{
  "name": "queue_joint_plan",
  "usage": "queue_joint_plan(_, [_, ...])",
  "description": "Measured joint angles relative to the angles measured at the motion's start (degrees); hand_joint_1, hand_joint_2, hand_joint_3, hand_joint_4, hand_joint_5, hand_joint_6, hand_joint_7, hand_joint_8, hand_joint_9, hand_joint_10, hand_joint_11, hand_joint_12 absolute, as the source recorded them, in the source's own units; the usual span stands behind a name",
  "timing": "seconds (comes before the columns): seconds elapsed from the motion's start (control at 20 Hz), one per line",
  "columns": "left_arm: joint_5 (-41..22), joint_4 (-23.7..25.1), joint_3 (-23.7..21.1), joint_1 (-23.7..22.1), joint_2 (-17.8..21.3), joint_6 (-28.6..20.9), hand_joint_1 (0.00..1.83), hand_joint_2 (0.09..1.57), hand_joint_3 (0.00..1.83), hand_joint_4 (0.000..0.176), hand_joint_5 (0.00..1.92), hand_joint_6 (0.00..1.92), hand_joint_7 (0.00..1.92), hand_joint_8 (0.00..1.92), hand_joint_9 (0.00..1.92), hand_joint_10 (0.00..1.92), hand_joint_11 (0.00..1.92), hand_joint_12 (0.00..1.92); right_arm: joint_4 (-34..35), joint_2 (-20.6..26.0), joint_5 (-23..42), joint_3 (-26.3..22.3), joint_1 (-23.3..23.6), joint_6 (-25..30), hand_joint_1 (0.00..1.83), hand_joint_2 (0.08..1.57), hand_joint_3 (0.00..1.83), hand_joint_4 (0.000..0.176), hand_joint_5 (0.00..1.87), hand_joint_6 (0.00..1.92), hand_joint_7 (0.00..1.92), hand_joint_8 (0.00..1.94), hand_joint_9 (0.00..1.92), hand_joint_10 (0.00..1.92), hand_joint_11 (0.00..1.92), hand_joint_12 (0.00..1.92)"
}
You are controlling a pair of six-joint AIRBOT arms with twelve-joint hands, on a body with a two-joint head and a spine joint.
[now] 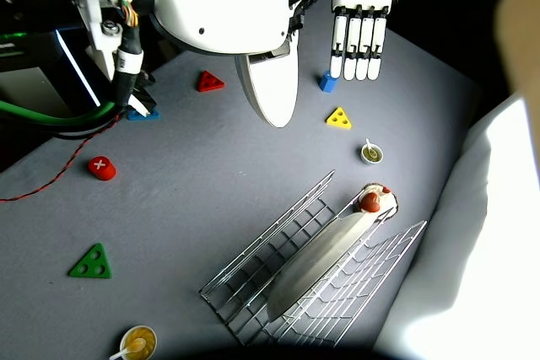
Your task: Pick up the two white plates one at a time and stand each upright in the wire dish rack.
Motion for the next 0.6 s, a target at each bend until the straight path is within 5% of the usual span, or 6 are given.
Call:
queue_joint_plan(0.2, [-0.04, -0.13, -0.04, -0.42, 0.46, -0.02, 0.00, 0.96, 0.00, 0.000, 0.03, 0.01, 0.05, 0.01, 0.06, 0.01, 0.10, 0.01, -2.19, 0.63, 0.63, 0.90, 0.55, 4.70, 1.50, 1.04, 0.00, 0.000, 0.96, 0.96, 1.13, 0.53, 1.19, 0.61, 1.03, 1.29])
queue_joint_plan(0.35, [0.55, -2.47, -1.11, -1.14, 1.14, -0.02, 0.00, 0.96, 0.00, 0.000, 0.02, 0.00, 0.05, 0.00, 0.06, 0.01, 0.08, 0.00, -4.70, 0.76, 0.22, 1.55, 0.59, 8.57, 1.50, 1.07, 0.00, 0.000, 0.90, 1.03, 1.05, 0.64, 1.10, 0.75, 0.97, 1.38])
queue_joint_plan(0.6, [-1.14, 5.90, -2.10, -1.22, 2.62, -0.02, 0.00, 0.96, 0.00, 0.000, 0.04, 0.01, 0.06, 0.01, 0.07, 0.01, 0.11, 0.01, -6.58, 2.16, 0.61, 1.97, 0.59, 10.14, 1.49, 1.07, 0.00, 0.000, 0.91, 1.02, 1.04, 0.66, 1.12, 0.74, 0.96, 1.39])
